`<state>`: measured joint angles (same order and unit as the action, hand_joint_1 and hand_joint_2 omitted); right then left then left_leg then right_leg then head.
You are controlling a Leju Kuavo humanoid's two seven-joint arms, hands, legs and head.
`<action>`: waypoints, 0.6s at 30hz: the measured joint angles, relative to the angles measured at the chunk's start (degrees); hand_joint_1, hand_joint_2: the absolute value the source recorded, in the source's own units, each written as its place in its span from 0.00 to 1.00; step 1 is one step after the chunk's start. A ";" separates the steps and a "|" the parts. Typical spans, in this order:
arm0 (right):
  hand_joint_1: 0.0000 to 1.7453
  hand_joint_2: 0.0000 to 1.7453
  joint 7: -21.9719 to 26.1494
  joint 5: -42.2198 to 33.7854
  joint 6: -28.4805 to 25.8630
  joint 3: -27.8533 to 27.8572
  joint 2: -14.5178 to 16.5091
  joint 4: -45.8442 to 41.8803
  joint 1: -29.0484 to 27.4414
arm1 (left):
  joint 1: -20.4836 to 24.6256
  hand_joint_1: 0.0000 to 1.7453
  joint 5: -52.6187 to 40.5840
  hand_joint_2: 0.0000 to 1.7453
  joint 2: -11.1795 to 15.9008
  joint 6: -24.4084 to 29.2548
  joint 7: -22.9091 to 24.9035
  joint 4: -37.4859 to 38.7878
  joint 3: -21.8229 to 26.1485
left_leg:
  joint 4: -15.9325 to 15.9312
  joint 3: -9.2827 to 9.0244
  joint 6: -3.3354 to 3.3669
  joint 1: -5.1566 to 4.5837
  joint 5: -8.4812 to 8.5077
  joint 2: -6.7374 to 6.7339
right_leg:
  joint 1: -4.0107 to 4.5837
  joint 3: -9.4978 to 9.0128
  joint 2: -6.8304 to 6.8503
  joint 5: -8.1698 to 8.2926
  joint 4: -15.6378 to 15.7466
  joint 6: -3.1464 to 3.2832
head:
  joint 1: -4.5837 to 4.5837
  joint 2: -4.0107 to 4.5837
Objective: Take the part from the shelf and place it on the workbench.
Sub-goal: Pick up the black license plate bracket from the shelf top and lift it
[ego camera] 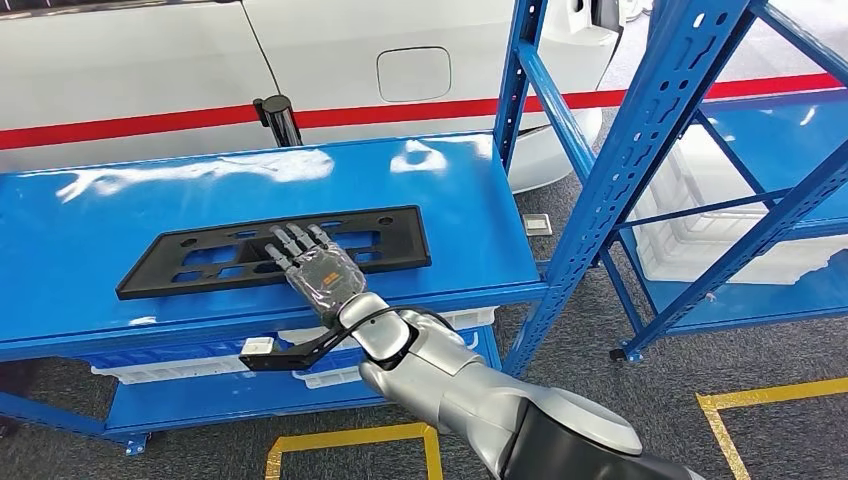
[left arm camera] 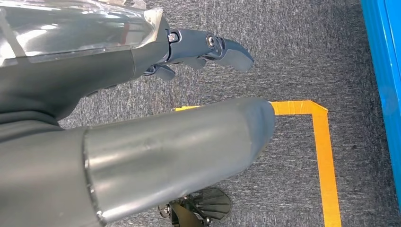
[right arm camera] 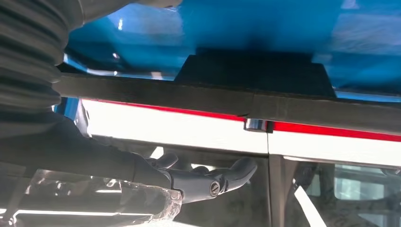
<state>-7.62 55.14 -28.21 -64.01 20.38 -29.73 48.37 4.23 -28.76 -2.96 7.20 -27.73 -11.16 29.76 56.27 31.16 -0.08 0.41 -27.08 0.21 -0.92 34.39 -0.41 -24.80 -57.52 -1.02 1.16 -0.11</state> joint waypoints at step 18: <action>0.00 1.00 4.58 -5.04 -9.01 -2.48 0.08 0.83 0.58 | 0.66 0.00 -1.37 0.00 -0.36 -0.08 0.41 -0.12 1.33 | -3.10 -2.02 1.82 0.94 1.42 0.13 | -0.67 7.64 0.16 -4.80 -14.60 -0.79 | 0.03 0.00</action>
<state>-3.04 50.10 -37.22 -66.49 20.45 -28.90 48.95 4.89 -30.13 -3.32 7.11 -27.32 -11.28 31.09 53.16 29.15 1.74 1.35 -25.66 0.34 -1.60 42.03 -0.24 -29.59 -72.12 -1.81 1.19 -0.11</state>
